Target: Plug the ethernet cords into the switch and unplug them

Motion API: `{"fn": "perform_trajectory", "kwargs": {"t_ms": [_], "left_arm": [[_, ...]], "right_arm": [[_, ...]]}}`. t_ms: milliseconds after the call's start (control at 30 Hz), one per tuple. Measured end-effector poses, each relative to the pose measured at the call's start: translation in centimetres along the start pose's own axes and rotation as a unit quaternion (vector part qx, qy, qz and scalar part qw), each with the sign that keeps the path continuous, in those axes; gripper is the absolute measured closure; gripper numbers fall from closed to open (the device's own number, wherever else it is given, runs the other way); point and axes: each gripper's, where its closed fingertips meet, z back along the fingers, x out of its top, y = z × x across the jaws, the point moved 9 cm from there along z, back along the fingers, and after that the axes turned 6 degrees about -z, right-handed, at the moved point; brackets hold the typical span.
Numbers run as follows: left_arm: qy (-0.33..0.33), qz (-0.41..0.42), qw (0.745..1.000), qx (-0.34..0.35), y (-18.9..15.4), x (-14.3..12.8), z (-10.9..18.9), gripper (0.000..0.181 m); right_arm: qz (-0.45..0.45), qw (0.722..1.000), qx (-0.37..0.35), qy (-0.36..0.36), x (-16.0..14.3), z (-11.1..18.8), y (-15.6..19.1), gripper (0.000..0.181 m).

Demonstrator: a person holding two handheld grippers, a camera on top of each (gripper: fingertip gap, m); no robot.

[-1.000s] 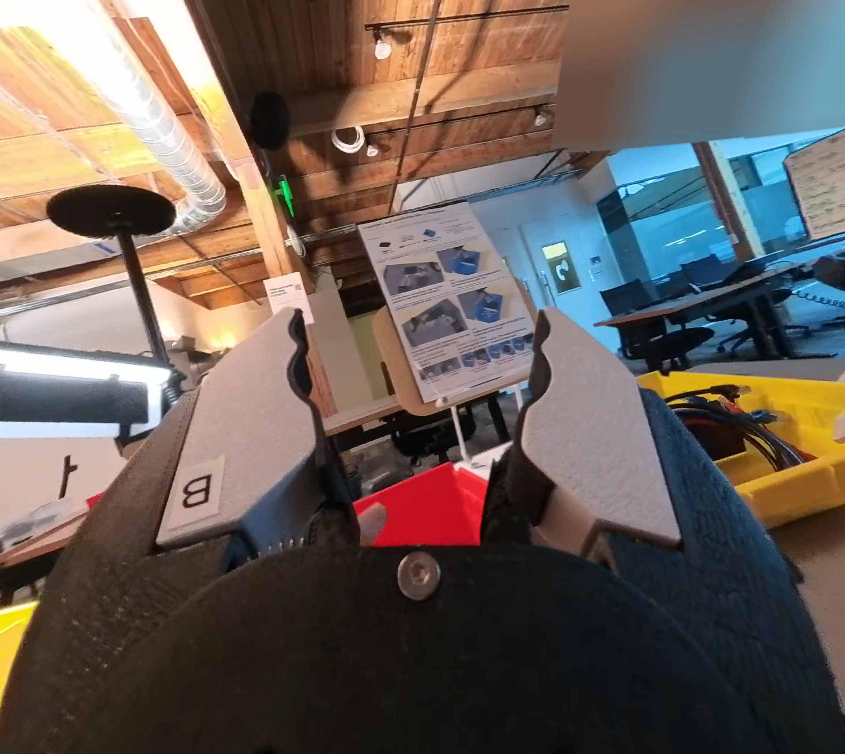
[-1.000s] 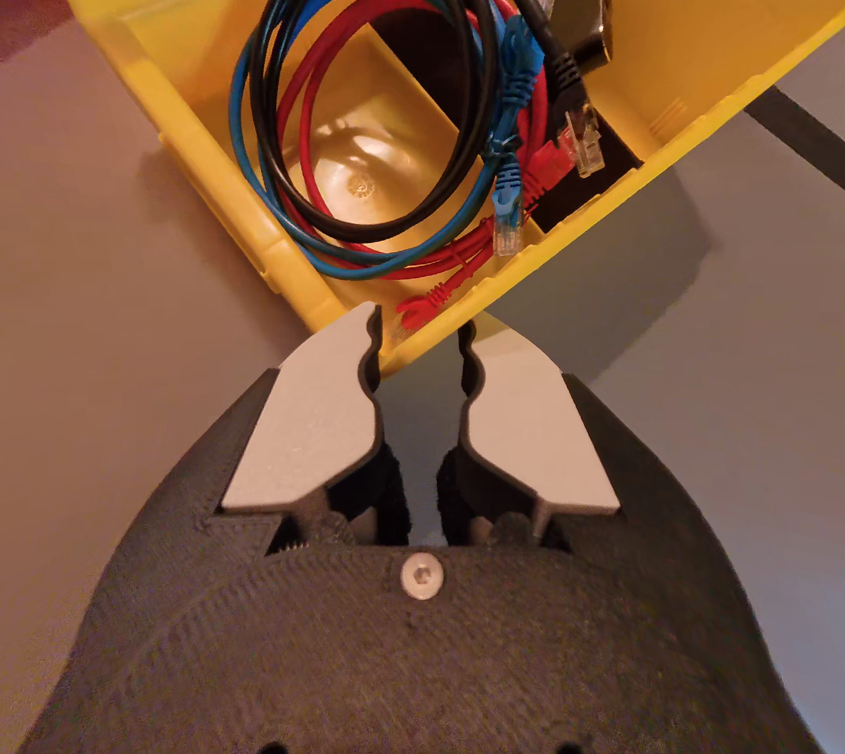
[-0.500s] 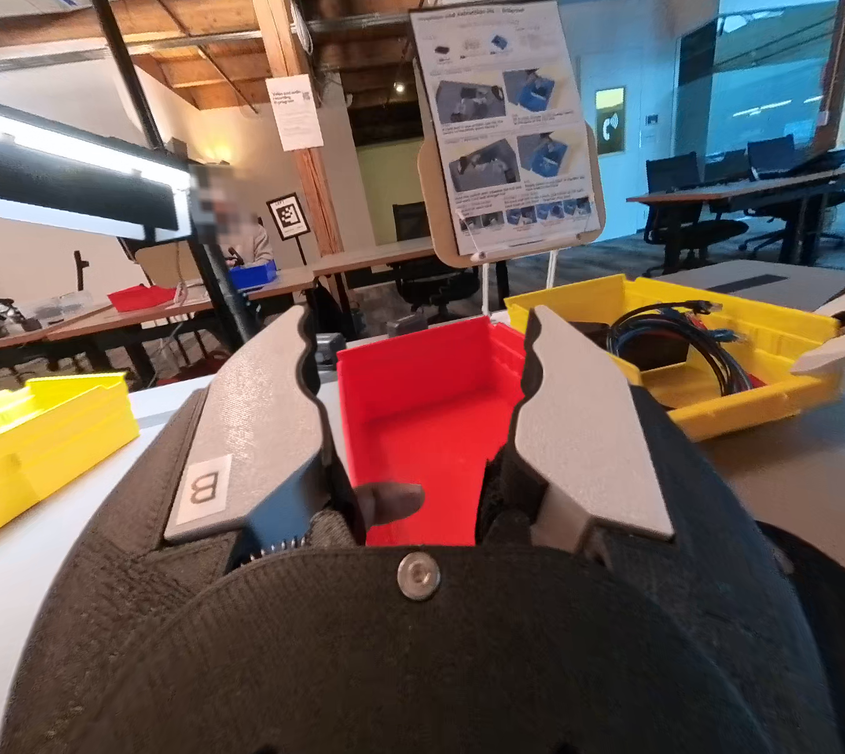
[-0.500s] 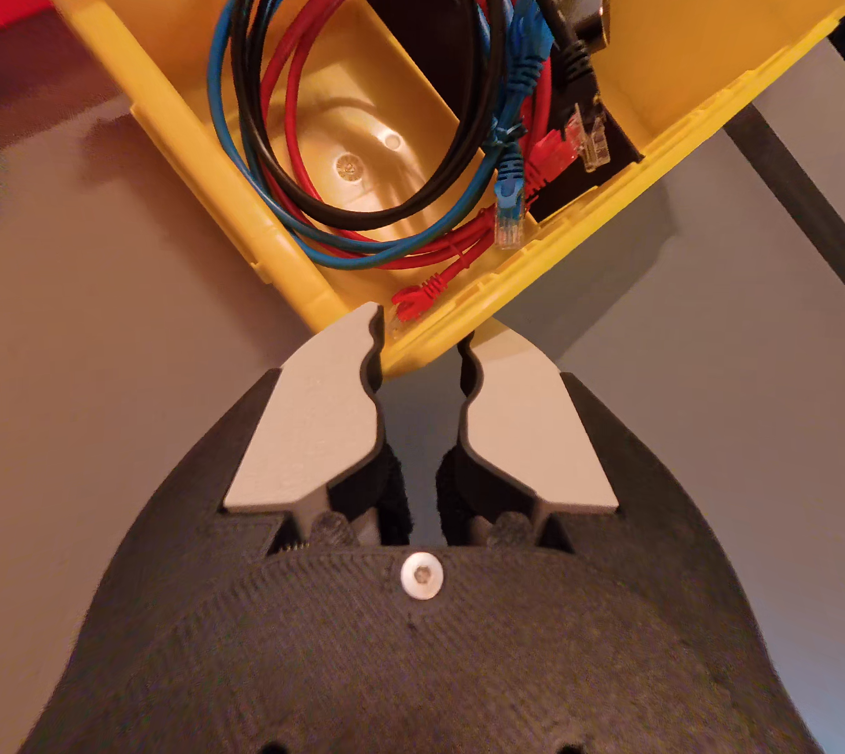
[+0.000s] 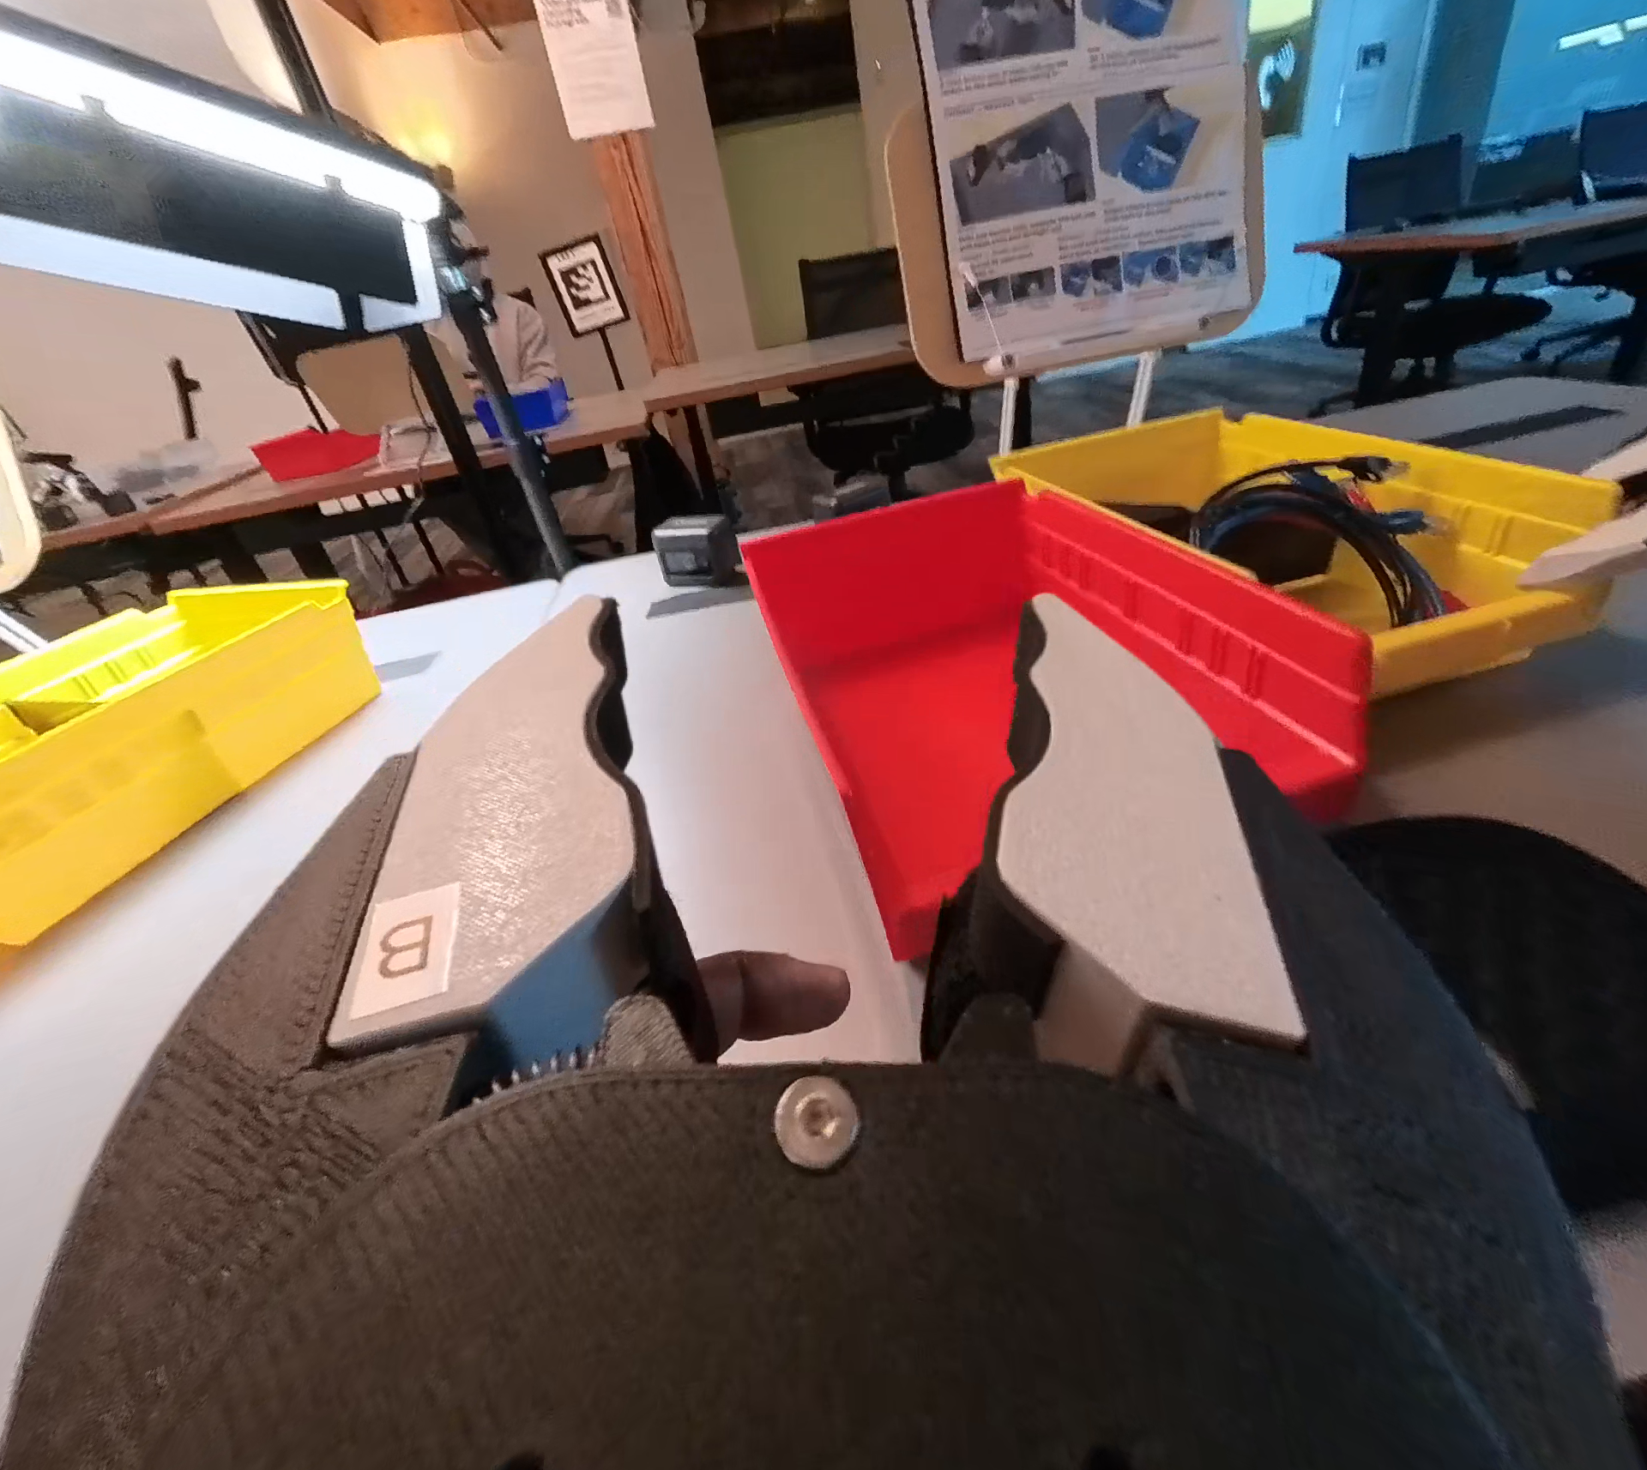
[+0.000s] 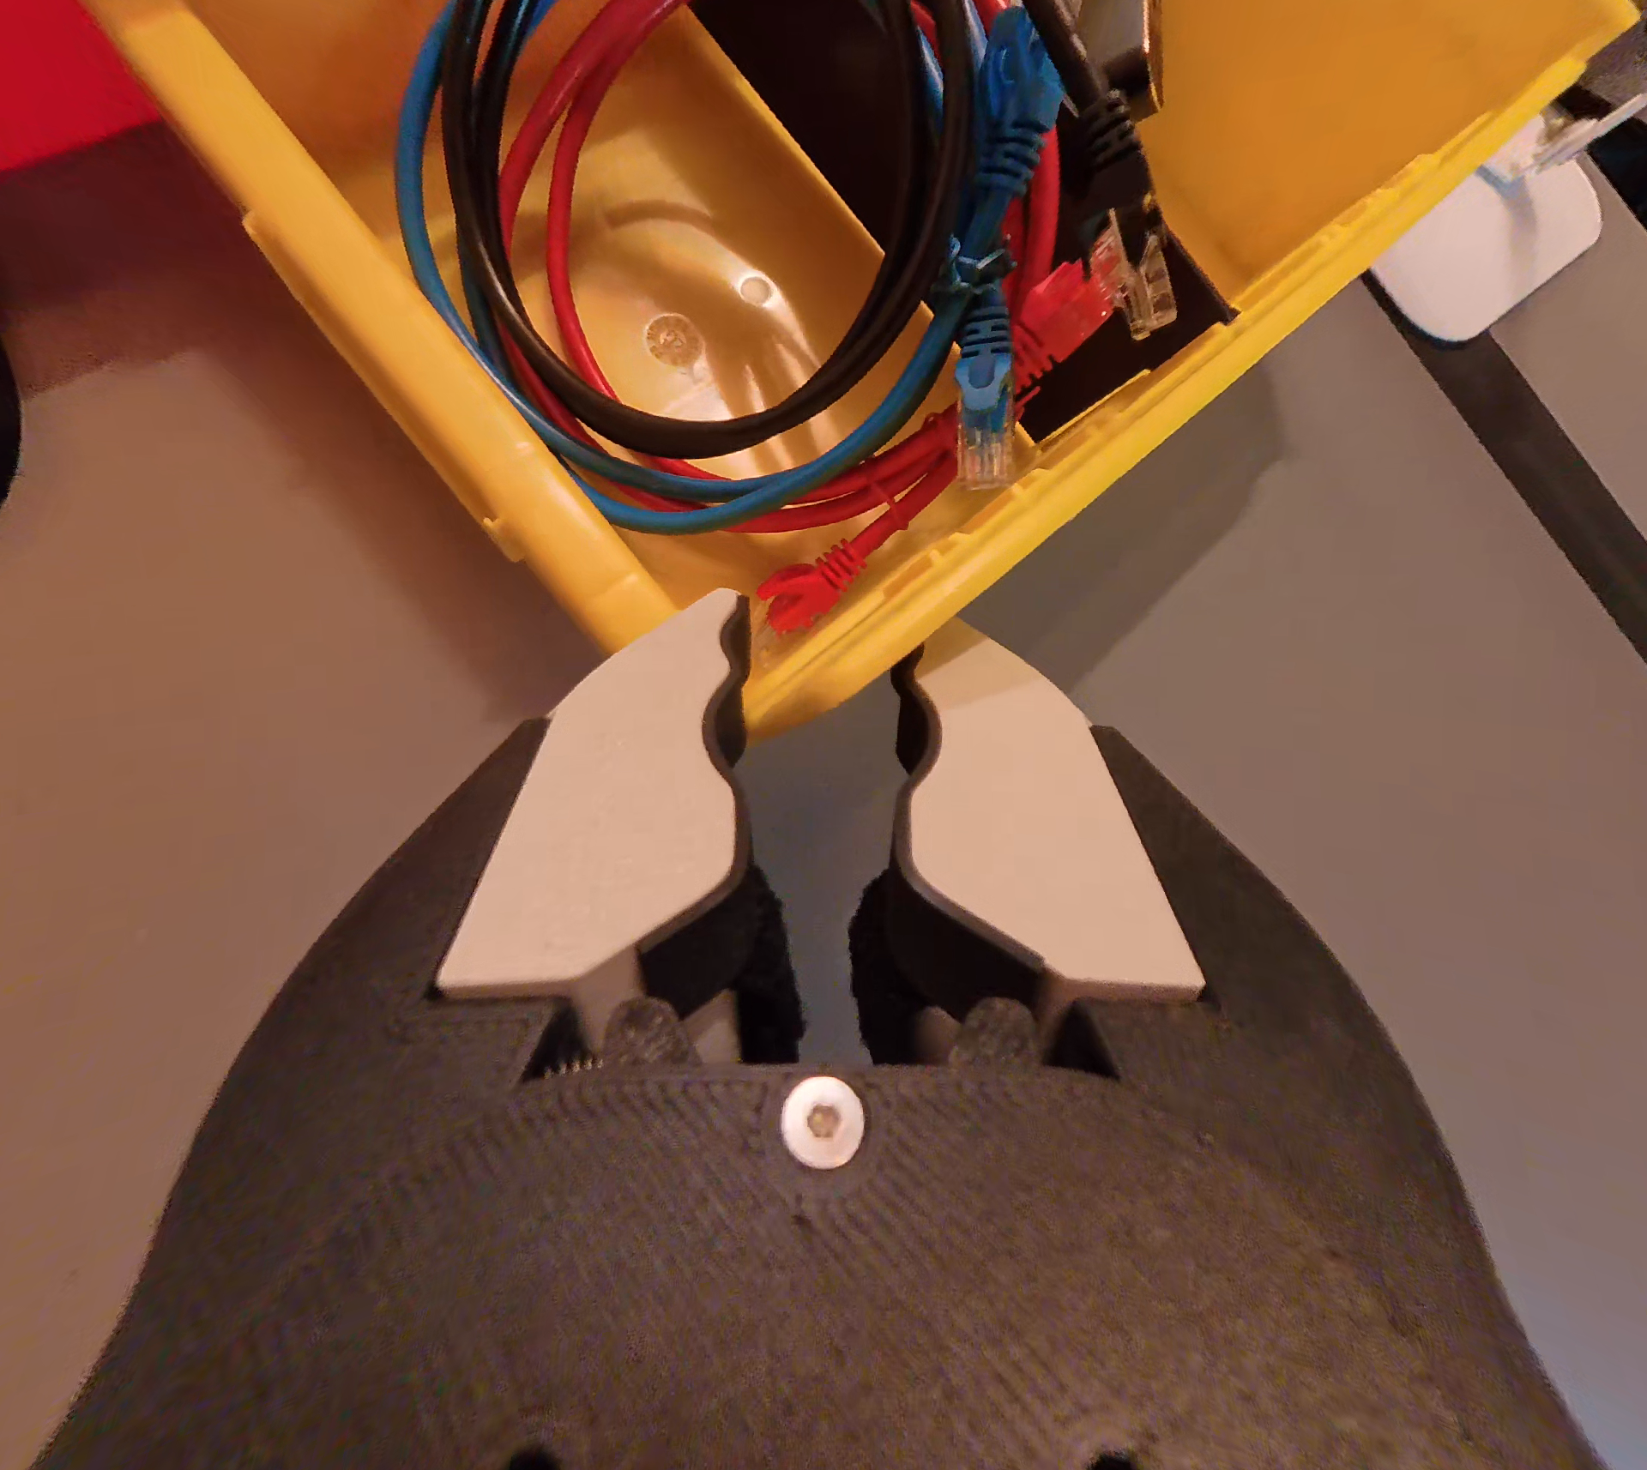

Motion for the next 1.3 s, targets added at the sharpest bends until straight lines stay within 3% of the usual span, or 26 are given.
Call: {"fn": "perform_trajectory", "kwargs": {"t_ms": [367, 500, 700, 767, 900, 1033, 1100, 1300], "left_arm": [[0.027, 0.024, 0.998, -0.041, 0.5, -2.5, -0.2, 0.099], [0.019, 0.071, 0.994, -0.081, 0.8, -3.4, -0.2, 0.098], [0.062, 0.107, 0.992, 0.009, 2.5, -6.3, -1.6, 0.088], [0.094, 0.112, 0.989, -0.007, 2.3, -7.4, -2.3, 0.088], [0.06, 0.134, 0.988, -0.042, 0.8, -8.5, -4.0, 0.09], [0.1, 0.126, 0.987, 0.001, 0.3, -10.2, -5.8, 0.113], [0.146, 0.096, 0.985, 0.001, 0.1, -10.7, -6.0, 0.167], [0.233, 0.04, 0.972, -0.001, 0.0, -9.5, -4.6, 0.172]], "right_arm": [[0.014, 1.0, -0.002, -0.024, 1.2, -1.7, -0.2, 0.152], [0.018, 0.999, -0.009, -0.047, 1.8, -2.8, -0.4, 0.152], [0.022, 0.996, -0.014, -0.08, 2.9, -4.4, -0.6, 0.149], [0.023, 0.992, -0.007, -0.122, 3.4, -4.1, -0.5, 0.123], [0.008, 0.953, -0.024, -0.303, 5.1, -0.3, 1.1, 0.114], [0.015, 0.902, 0.014, -0.432, 6.4, 2.8, 6.6, 0.107], [0.02, 0.896, 0.052, -0.441, 6.6, 2.9, 9.9, 0.104], [0.001, 0.937, 0.179, -0.301, 6.6, -1.9, 16.7, 0.109]]}}
